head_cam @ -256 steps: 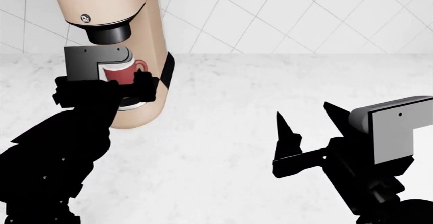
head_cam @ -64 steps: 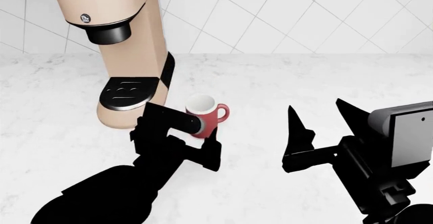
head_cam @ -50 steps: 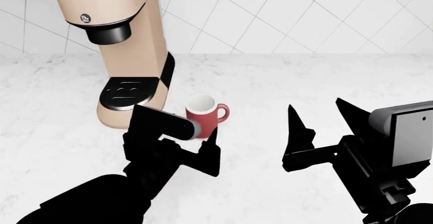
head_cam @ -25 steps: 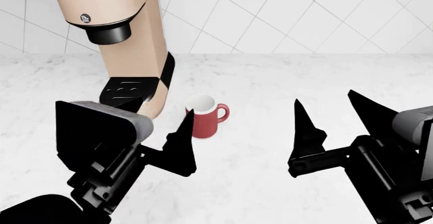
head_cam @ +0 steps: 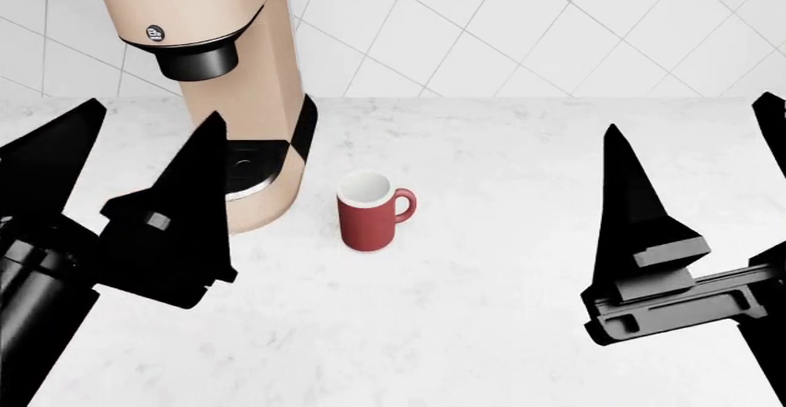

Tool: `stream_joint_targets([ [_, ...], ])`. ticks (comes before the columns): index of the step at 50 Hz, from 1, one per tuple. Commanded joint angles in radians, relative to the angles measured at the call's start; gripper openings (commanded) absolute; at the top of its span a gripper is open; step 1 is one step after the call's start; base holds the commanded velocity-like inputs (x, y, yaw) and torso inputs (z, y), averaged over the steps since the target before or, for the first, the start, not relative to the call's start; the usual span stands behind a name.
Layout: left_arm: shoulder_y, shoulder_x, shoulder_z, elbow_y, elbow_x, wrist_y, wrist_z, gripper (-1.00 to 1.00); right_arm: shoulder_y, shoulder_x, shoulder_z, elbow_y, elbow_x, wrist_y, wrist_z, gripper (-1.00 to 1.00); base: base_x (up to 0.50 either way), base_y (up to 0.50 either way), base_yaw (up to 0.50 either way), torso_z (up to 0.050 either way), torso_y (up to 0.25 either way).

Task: Pick the mug from under the coffee machine dispenser and place it on the counter.

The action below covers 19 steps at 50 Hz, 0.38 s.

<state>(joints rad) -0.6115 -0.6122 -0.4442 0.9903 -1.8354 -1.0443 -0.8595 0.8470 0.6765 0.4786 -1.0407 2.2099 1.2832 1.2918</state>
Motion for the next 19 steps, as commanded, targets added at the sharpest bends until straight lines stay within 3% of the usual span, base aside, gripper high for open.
stream_joint_targets([
  [1,-0.029,-0.094,-0.167,0.043,-0.127,0.072,-0.023,1.00,0.219,0.062,0.051,-0.006,0.342,0.021,0.277,1.00,0.00,0.00,0.00,0.000,0.000],
  [12,-0.109,-0.109,-0.415,0.053,-0.335,0.021,-0.090,1.00,0.315,0.150,0.168,-0.006,0.471,-0.039,0.278,1.00,0.00,0.00,0.00,0.000,0.000],
  [19,-0.191,-0.130,-0.548,0.055,-0.518,0.003,-0.171,1.00,0.356,0.259,0.336,-0.006,0.594,-0.109,0.278,1.00,0.00,0.00,0.00,0.000,0.000],
])
